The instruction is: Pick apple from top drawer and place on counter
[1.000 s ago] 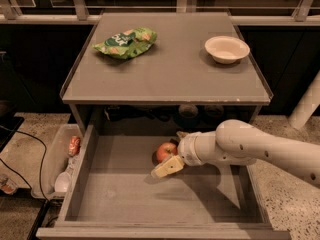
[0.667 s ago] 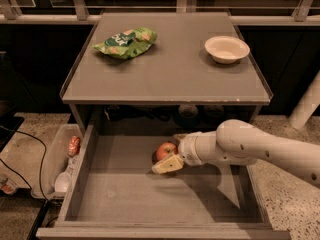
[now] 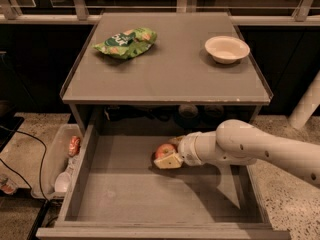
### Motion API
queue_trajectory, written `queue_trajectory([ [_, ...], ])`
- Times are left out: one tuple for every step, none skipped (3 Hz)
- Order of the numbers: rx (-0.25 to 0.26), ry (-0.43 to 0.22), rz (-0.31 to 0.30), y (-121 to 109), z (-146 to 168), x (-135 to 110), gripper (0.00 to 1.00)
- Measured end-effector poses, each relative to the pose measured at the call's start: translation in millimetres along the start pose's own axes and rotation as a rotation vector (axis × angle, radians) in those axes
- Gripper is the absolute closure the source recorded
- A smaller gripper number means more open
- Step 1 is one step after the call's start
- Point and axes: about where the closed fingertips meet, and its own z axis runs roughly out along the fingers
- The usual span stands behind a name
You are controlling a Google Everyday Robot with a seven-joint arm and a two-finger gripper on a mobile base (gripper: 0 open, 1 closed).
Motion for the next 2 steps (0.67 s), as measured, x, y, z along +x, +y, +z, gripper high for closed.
queue_trajectory([
  [0.0, 0.0, 0.0, 0.0, 0.0, 0.0, 0.88],
  [-0.03, 0.025, -0.013, 6.2, -8.9, -1.2, 1.0],
])
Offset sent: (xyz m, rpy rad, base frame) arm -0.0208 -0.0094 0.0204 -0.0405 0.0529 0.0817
